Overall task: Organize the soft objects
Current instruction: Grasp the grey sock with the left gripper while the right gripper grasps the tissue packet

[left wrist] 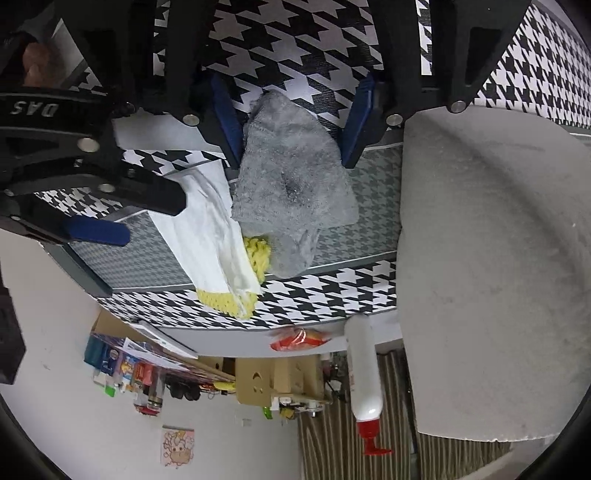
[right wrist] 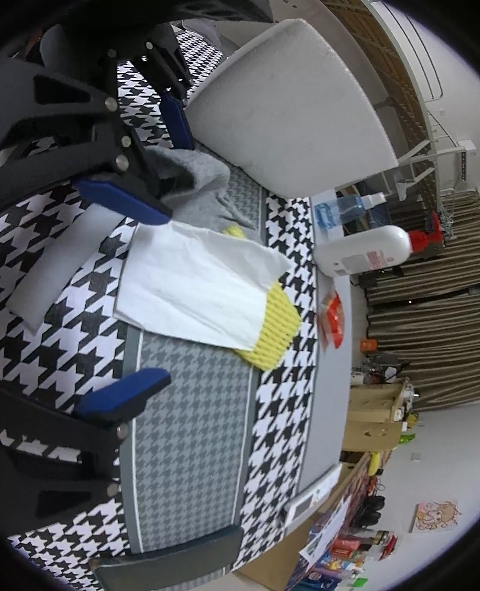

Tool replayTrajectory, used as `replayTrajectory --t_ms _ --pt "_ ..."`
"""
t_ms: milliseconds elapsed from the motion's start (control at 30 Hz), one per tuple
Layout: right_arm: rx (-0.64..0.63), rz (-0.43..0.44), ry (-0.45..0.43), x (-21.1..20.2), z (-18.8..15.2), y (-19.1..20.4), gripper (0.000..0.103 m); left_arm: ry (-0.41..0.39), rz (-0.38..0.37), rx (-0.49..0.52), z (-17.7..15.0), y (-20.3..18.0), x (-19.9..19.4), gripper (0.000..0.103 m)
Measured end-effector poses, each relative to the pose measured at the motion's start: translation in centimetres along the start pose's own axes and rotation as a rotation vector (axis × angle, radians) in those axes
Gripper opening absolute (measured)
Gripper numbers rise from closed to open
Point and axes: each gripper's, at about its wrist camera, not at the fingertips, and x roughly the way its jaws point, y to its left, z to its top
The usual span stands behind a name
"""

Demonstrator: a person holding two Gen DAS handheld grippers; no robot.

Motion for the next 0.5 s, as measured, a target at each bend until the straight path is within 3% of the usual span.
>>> replayTrajectory --t_ms 333,500 --pt "0.007 -0.011 0.061 1.5 0.3 0.0 0.063 0.024 -0.034 -0.011 0.3 0.2 0.3 0.038" --pt "-0.010 -0.021 0.071 1.8 0.5 0.5 0.046 0.023 -0.040 -0.012 0.3 0.3 0.2 0.033"
